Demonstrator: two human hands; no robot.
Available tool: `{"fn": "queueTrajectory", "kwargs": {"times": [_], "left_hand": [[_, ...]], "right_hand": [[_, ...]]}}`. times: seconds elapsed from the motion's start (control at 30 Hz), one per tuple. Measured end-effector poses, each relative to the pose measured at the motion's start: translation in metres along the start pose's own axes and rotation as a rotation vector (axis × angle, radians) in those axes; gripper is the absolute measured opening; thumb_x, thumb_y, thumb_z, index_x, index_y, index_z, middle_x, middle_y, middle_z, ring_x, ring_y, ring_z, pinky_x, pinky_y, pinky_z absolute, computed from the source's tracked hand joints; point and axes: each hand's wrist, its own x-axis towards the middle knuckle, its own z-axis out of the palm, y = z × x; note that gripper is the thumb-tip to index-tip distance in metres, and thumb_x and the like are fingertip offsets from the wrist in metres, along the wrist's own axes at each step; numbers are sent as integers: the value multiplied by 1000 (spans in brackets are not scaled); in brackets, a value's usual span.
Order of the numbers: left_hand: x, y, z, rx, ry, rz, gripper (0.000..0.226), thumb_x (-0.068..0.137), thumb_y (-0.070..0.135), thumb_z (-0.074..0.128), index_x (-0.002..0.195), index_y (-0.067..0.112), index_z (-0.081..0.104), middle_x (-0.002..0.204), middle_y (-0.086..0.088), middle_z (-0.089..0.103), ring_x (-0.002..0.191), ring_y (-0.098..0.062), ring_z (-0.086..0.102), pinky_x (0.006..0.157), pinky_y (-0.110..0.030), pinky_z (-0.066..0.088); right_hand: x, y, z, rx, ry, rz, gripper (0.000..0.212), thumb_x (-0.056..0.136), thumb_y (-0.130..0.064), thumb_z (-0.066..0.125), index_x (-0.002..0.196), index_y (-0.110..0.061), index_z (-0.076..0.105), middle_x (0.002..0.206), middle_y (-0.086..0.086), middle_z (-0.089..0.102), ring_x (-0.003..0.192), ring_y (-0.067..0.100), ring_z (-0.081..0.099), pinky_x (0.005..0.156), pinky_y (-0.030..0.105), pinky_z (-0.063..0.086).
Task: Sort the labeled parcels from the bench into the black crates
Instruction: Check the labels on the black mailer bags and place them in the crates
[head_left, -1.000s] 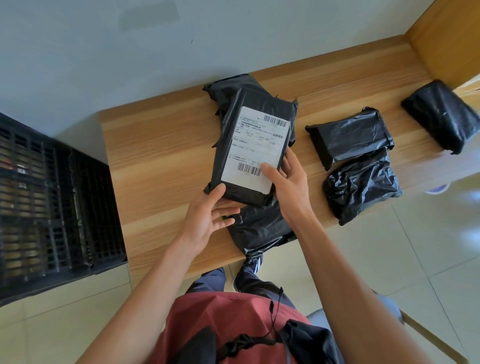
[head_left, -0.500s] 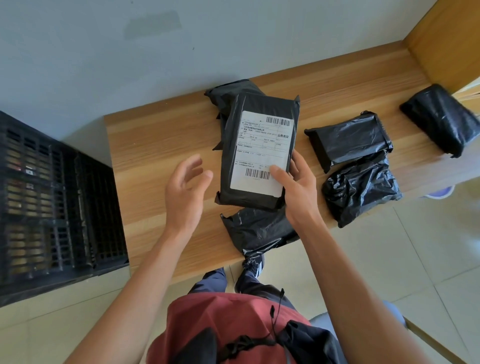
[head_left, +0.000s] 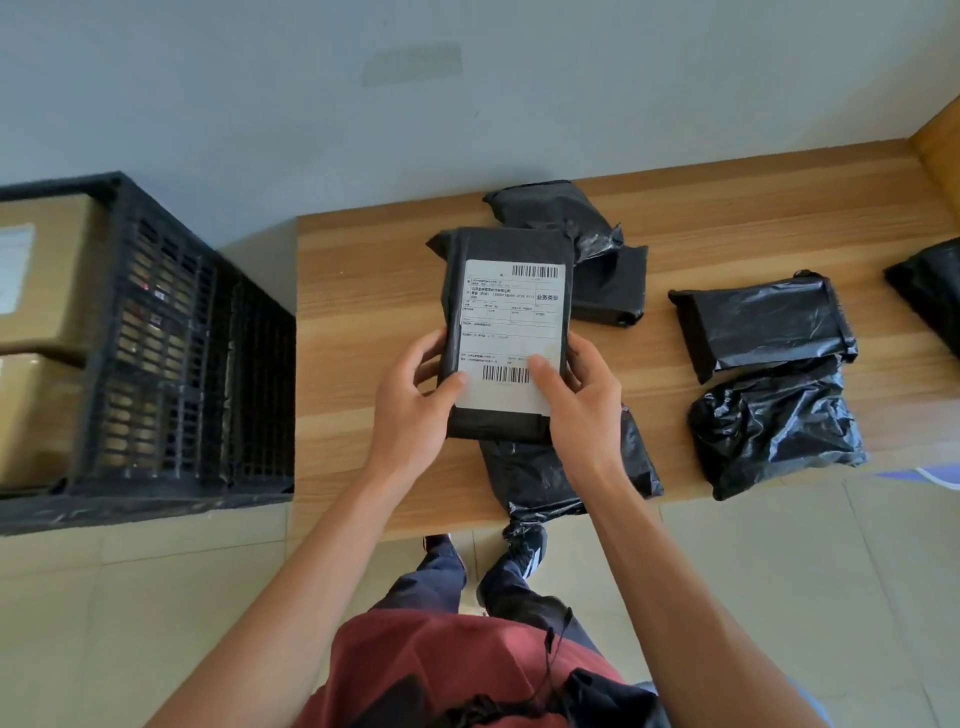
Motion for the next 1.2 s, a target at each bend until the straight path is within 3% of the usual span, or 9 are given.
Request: {"fn": "queueTrajectory", "kwargs": {"times": [0.23,0.43,0.57,0.73,0.93,1.1,1.2], "left_hand": [[-21,-19,-62,-39,194,-31,51,97,14,69,144,29,55,136,13,64,127,-5,59,103,-40,56],[-52,-43,-141,-113,356,-41,48,97,4,67,141,23,59,128,16,67,121,-3,63,96,-25,57],[-81,-66,-206,-160,472,-75,48,97,3,66,133,34,59,123,19,68,116,0,65,90,-21,56],[-120,-99,-295,-203,593,-93,45,97,1,66,135,23,61,120,20,69,111,6,65,89,-20,57],[-166,-131,-393,-220,710,-77,48,97,-1,64,140,20,60,123,13,71,113,1,66,94,-25,58],[-204,-151,-452,-229,861,-111,49,97,1,64,140,24,61,127,14,69,112,5,63,93,-19,56],[-221,-161,-479,-244,944,-117,48,96,0,63,138,23,62,123,16,70,108,8,63,84,-12,53]], "right_hand": [[-11,-1,62,-129,-189,-52,34,102,-19,65,136,-19,61,125,-5,73,114,11,71,90,41,63],[-40,0,144,-173,-355,-49,32,103,-16,65,134,-23,63,123,-9,75,113,10,71,94,42,61],[-78,5,211,-201,-452,-58,31,102,-15,65,130,-28,65,120,-10,76,111,11,72,94,44,61],[-138,15,298,-202,-544,-56,32,102,-10,63,128,-29,65,121,-10,75,113,10,71,97,40,59],[-205,22,389,-225,-680,-97,37,104,-4,57,134,-25,63,122,-10,75,111,5,70,83,20,58],[-250,28,453,-274,-814,-131,35,105,-9,57,128,-34,63,121,-12,75,111,6,70,89,29,60],[-268,33,486,-299,-884,-147,33,105,-8,57,130,-26,64,121,-11,75,111,5,70,89,26,60]]}}
